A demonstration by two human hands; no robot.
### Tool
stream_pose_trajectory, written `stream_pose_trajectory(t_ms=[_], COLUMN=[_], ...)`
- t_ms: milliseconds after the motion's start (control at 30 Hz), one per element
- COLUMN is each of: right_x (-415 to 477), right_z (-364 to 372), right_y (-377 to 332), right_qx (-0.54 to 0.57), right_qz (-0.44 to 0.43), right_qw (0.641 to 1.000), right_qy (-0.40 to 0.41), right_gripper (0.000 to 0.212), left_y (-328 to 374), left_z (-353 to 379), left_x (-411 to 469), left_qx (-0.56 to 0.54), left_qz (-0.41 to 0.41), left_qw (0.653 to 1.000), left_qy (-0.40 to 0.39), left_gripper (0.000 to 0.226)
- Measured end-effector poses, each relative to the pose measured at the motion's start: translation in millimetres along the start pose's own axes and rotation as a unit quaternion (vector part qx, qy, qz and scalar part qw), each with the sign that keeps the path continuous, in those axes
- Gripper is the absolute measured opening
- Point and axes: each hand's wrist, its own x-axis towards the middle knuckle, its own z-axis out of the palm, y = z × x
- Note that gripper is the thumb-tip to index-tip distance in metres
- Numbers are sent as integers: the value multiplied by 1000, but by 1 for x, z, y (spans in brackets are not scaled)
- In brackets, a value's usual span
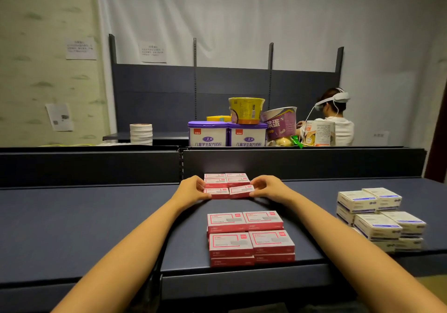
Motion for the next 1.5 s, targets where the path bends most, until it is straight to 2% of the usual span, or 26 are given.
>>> stream_pose_trajectory(t_ms=[633,733,833,933,1067,1133,1200,1333,1500], right_x=[1,-13,-45,-81,-114,-123,-128,-131,-132], right_z=[8,-1,-15,-29,-36,-35,-32,-28,-25], right_y=[1,-10,-30,-37,-28,-25,-21,-19,-19], right_qx=[-26,-23,22,43,30,12,7,8,28], right_qz=[16,-1,-49,-75,-69,-66,-61,-65,-57], right_qw=[999,1000,998,996,993,993,991,993,994], right_qy=[-12,12,12,-37,-86,-102,-115,-101,-91], right_gripper=[39,49,37,23,31,38,37,29,26], left_y=[0,11,29,42,50,51,49,44,42], left_z=[4,-4,-16,-28,-33,-32,-30,-30,-33], left_x=[-4,-14,-37,-69,-107,-118,-126,-132,-130], left_qx=[0,-12,-51,-77,-83,-77,-73,-67,-73], left_qz=[18,18,38,71,90,82,71,63,50], left_qw=[1000,1000,998,995,991,990,989,986,989], left_qy=[1,6,17,-6,-58,-80,-104,-143,-117], left_gripper=[45,47,40,29,21,24,30,38,26])
